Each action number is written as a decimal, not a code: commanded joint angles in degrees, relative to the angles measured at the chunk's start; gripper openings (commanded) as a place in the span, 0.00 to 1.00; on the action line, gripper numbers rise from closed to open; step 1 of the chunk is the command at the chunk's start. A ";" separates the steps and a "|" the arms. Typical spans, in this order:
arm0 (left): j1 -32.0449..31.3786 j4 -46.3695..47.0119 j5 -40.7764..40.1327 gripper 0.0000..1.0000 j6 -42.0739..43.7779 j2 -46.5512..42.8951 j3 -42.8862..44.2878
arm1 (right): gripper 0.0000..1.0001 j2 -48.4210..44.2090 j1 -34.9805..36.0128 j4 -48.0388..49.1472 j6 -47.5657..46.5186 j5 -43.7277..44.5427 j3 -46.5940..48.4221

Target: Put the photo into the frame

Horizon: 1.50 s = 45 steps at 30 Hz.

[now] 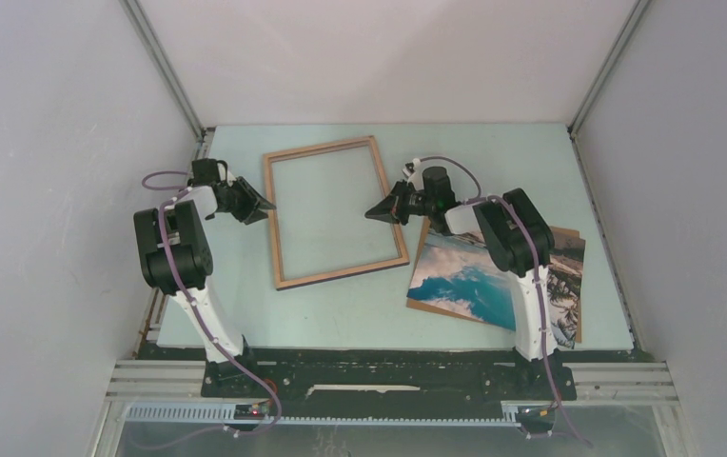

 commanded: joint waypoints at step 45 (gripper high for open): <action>-2.03 -0.03 -2.87 0.89 0.23 -19.54 -4.36 | 0.96 -9.29 3.75 -58.16 -28.96 24.99 19.66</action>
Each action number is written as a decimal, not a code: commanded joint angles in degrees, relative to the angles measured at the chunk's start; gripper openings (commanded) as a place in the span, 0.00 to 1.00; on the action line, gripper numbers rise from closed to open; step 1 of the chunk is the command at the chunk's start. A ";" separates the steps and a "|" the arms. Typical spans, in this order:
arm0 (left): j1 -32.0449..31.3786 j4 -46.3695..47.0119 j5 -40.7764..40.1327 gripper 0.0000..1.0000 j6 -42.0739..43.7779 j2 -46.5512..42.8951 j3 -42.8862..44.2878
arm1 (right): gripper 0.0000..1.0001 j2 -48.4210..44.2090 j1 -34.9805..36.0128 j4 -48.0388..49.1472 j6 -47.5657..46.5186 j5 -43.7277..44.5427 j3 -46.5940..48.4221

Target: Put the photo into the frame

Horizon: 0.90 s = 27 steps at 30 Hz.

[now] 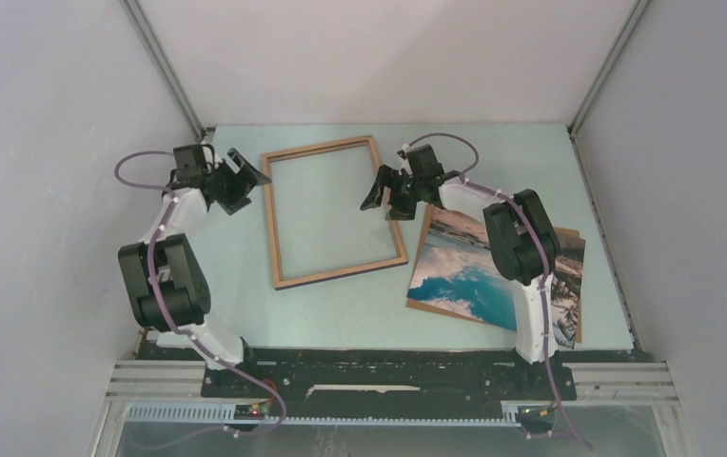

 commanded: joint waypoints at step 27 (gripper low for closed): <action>-45.58 0.48 3.50 0.90 4.07 -12.16 -4.39 | 1.00 -63.77 -20.36 -28.62 -3.96 29.32 -45.01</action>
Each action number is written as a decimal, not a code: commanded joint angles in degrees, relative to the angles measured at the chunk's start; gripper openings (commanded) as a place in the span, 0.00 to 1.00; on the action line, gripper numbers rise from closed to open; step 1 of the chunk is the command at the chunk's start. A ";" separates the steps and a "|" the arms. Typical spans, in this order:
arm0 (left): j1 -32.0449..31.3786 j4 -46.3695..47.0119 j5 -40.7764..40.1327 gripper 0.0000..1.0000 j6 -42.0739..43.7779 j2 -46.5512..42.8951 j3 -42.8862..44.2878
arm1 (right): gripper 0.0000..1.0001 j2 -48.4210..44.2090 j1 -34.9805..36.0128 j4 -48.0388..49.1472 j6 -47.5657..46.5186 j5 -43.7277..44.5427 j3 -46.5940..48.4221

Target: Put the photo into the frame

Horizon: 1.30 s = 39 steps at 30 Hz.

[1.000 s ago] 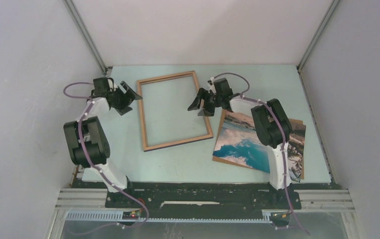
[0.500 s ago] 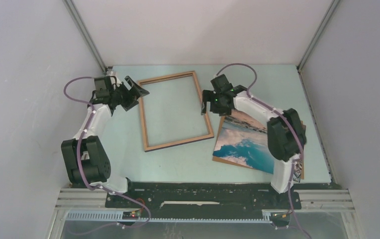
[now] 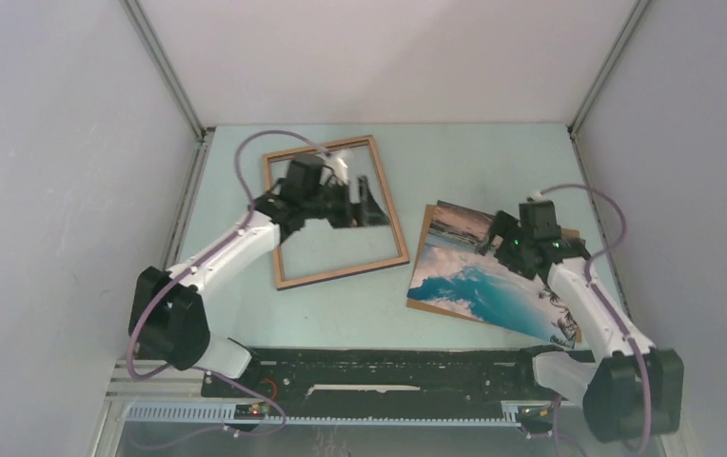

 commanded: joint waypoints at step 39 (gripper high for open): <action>-28.79 43.92 -15.16 0.88 -37.22 16.05 -22.00 | 0.89 -0.50 -12.66 10.64 18.80 0.56 -20.86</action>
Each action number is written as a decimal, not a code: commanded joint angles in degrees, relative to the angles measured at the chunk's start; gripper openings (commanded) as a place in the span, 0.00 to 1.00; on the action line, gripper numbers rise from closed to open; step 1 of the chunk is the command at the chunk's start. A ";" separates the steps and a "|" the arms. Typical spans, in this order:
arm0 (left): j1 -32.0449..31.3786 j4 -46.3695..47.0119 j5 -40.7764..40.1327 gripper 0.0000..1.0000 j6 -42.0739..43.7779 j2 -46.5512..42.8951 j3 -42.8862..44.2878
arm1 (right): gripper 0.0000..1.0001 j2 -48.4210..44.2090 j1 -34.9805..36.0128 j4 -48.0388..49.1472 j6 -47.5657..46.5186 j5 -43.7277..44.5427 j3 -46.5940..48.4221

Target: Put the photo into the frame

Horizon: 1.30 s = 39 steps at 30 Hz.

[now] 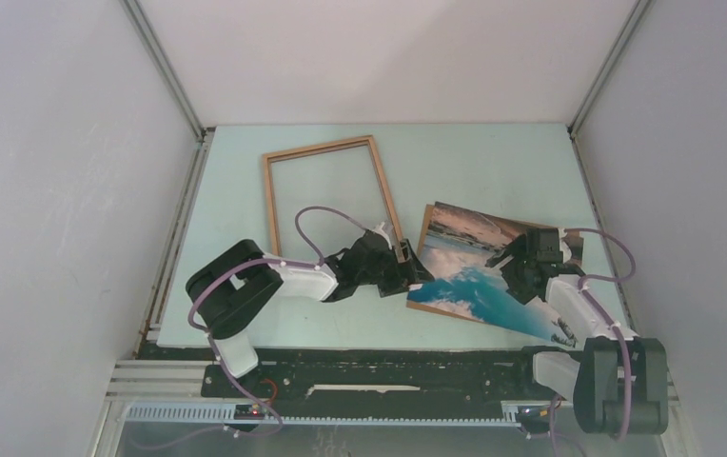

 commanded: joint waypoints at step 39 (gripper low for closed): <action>-0.86 23.57 2.38 0.75 -19.45 -0.03 -9.57 | 0.88 2.80 -1.54 0.05 -0.99 -2.44 -2.19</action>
